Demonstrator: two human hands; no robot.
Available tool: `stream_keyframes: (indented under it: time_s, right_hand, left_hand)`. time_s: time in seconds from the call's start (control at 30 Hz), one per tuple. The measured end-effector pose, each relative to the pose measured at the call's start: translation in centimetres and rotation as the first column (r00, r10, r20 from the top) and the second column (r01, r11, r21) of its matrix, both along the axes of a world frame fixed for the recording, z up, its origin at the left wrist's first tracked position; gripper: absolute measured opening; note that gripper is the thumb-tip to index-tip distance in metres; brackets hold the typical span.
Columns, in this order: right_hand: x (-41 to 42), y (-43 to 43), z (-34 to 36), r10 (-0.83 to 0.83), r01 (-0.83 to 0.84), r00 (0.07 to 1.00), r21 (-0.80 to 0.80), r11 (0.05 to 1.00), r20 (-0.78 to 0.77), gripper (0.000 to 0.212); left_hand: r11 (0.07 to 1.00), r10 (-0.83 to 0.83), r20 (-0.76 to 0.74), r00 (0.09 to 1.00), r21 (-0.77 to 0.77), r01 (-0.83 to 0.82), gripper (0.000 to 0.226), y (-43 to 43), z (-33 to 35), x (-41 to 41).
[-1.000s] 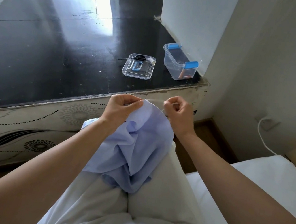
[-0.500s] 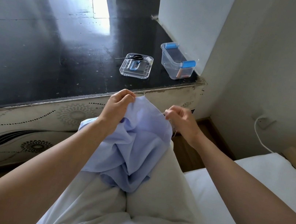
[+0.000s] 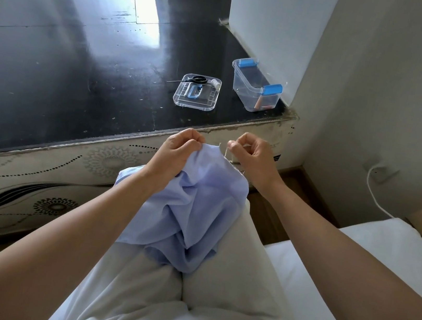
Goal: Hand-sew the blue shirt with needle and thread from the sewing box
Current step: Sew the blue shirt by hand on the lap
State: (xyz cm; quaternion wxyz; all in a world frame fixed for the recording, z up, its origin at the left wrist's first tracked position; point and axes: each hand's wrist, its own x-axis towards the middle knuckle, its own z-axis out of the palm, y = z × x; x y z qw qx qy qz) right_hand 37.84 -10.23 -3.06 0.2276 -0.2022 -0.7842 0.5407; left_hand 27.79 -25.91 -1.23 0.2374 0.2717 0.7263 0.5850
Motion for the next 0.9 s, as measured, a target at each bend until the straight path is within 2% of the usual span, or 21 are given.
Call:
stream_keyframes:
  time_s: [0.17, 0.2, 0.27, 0.37, 0.47, 0.53, 0.63, 0.8, 0.9]
  right_hand:
    - [0.5, 1.5, -0.4, -0.332, 0.323, 0.929, 0.078, 0.943, 0.166, 0.018]
    - [0.6, 1.7, -0.6, -0.357, 0.352, 0.920, 0.060, 0.934, 0.163, 0.022]
    - [0.8, 1.6, -0.2, -0.360, 0.360, 0.931, 0.012, 0.933, 0.059, 0.021]
    - [0.8, 1.3, 0.9, -0.200, 0.193, 0.976, -0.081, 0.978, -0.082, 0.023]
    - [0.6, 0.4, 1.5, 0.187, -0.184, 0.982, -0.116, 0.976, 0.014, 0.026]
    - [0.2, -0.1, 1.2, 0.313, -0.291, 0.942, -0.170, 0.941, 0.118, 0.025]
    - [-0.1, -0.4, 0.7, 0.306, -0.278, 0.929, -0.154, 0.948, 0.208, 0.047]
    - [0.5, 0.2, 0.1, 0.255, -0.229, 0.947, -0.148, 0.962, 0.194, 0.017]
    - [0.8, 0.4, 0.0, 0.250, -0.226, 0.953, -0.148, 0.963, 0.173, 0.010]
  left_hand:
    - [0.998, 0.056, 0.008, 0.998, 0.016, -0.056, 0.018, 0.2, 0.0, -0.2]
    - [0.998, 0.060, 0.008, 0.998, 0.018, -0.060, 0.019, 0.2, 0.0, -0.3]
    - [0.998, 0.052, 0.003, 0.999, 0.018, -0.052, 0.018, 0.3, 0.0, -0.2]
    - [0.999, 0.035, -0.009, 0.999, 0.010, -0.035, 0.017, 0.4, 0.0, 0.0]
    - [1.000, -0.011, -0.034, 0.999, 0.013, 0.012, 0.016, 0.3, 0.2, 0.3]
    - [0.998, -0.052, -0.060, 0.997, 0.028, 0.054, 0.016, 0.2, 0.3, 0.5]
    - [0.997, -0.068, -0.074, 0.995, 0.025, 0.070, 0.019, 0.0, 0.2, 0.5]
    - [1.000, -0.014, -0.131, 0.991, -0.016, 0.012, 0.019, 0.0, -0.4, 0.1]
    - [0.997, 0.019, -0.175, 0.984, -0.068, -0.032, 0.017, 0.0, -0.7, -0.1]
